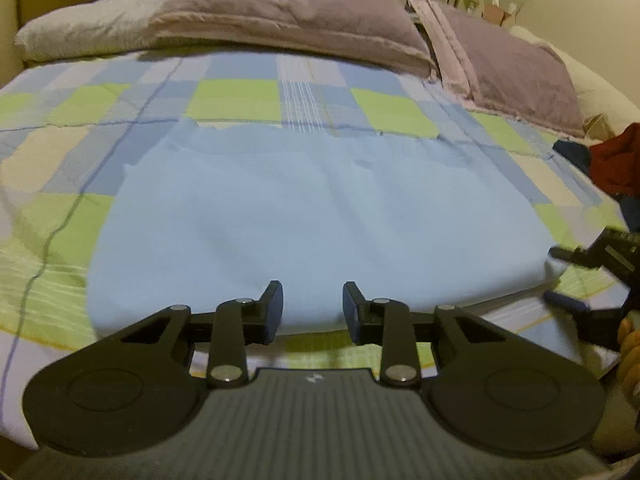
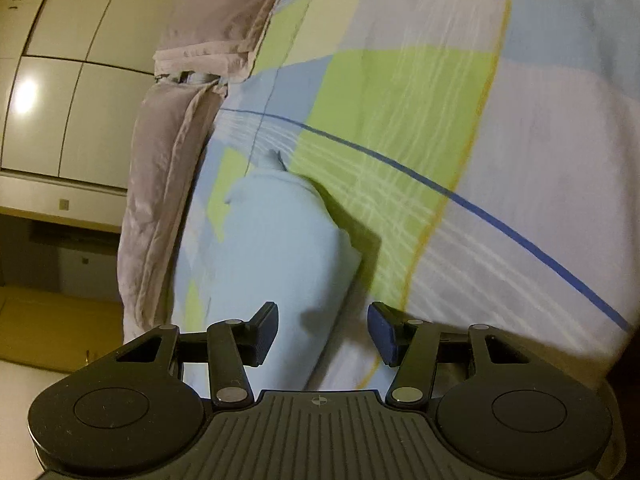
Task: Fold clothes
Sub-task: 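Move the right gripper to the folded sweatshirt edge and grasp it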
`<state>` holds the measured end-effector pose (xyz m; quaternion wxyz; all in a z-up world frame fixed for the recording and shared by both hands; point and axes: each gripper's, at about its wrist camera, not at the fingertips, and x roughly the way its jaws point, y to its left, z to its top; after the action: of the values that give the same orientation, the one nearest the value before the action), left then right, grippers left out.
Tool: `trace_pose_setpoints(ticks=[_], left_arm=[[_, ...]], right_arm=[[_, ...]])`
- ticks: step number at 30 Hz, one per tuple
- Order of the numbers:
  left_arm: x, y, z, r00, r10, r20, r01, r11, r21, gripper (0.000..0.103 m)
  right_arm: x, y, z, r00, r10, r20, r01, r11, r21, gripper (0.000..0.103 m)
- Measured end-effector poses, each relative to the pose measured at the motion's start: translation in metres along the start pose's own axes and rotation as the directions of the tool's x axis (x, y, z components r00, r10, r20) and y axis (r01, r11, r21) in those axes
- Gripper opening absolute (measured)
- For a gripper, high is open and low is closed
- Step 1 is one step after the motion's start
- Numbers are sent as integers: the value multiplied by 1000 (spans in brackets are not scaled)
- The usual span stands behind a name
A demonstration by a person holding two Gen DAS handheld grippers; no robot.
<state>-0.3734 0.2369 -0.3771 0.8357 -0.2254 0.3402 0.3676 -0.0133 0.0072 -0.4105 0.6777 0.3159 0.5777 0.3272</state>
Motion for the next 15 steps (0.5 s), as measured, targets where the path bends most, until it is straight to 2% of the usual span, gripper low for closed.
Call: trace_pose_setpoints(ticks=[4,7,11,14,15], left_arm=[[28,0,-6,998,30,-52,-29,999,26,29],[29,-3,-4,998,38,-51,-36,998,46,28],[13,14,7,1000,-24,4,24,997,-67,27],[11,32,12,1000,2,-5,-3,994,-105,27],[12,38,11,1000,24,-18,-26,994,-110,26]], right_arm=[[10,4,6,1000,6,21,-5,999,-49,54],[16,4,3,1000,15,25,-14,998,-63,54],[19,2,1,999,23,30,-20,997,-76,52],[20,1,0,999,15,36,-12,997,-81,47],[22,2,-1,999,8,39,-4,996,-84,41]])
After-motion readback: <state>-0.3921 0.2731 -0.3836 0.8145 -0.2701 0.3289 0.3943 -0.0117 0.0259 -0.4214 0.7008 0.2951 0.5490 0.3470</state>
